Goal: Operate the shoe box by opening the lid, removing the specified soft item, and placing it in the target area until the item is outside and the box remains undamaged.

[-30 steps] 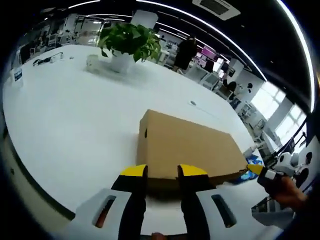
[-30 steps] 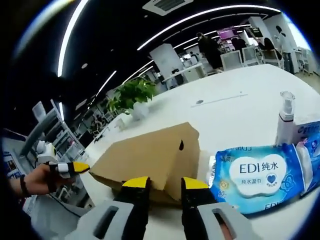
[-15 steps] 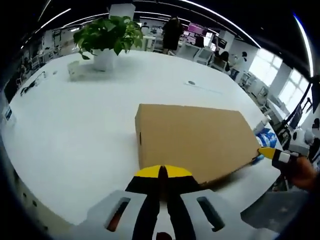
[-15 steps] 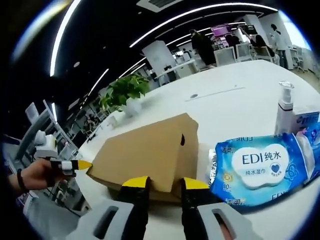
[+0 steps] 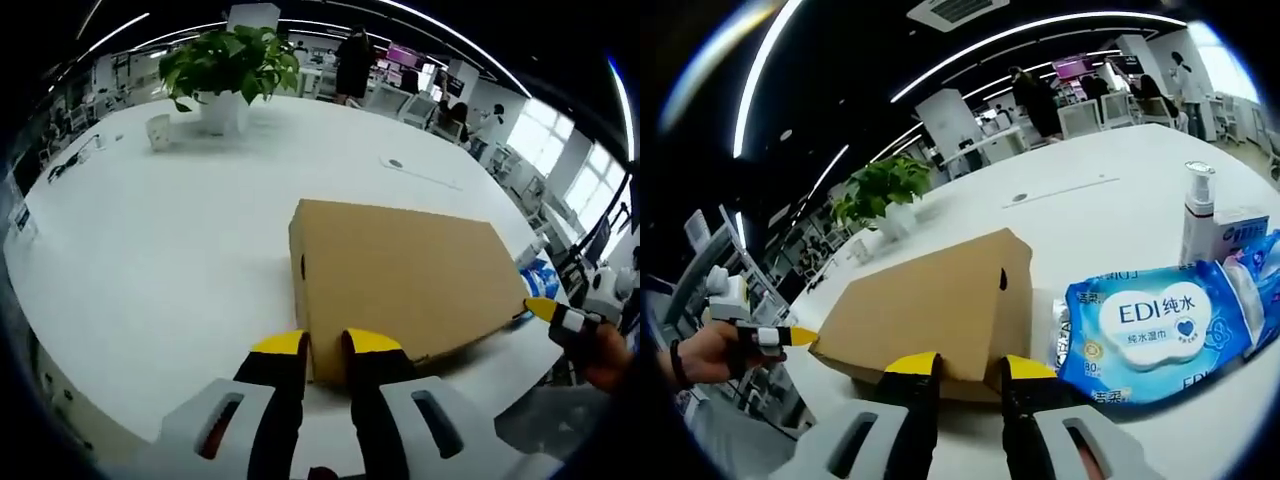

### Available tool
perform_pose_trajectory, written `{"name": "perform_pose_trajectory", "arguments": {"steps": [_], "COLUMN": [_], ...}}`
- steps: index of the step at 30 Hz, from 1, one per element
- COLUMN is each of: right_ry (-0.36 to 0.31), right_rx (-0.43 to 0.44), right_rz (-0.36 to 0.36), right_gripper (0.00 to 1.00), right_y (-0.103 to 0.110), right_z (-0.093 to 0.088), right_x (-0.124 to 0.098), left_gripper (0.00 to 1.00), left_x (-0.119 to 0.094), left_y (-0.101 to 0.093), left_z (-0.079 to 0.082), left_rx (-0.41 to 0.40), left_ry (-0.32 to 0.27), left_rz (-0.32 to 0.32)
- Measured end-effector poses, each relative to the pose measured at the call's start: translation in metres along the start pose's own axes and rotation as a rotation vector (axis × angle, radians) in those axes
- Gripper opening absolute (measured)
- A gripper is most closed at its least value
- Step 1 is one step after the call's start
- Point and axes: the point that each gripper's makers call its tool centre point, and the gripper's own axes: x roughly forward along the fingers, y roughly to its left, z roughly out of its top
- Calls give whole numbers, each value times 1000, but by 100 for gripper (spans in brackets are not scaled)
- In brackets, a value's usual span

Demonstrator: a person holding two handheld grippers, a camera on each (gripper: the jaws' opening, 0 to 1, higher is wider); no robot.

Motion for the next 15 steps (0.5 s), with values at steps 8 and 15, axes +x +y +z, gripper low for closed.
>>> {"name": "perform_pose_trajectory", "arguments": {"steps": [8, 15], "right_ry": [16, 30], "right_rx": [-4, -1], "right_rz": [-10, -30], "right_gripper": [21, 21], "right_y": [-6, -16], "right_z": [5, 12], "right_x": [0, 0], "left_gripper": [16, 16], "left_x": [12, 22], "left_y": [-5, -15], "left_z": [11, 19], "left_rx": [-7, 26], "left_ry": [2, 10], "left_rz": [-35, -54]}}
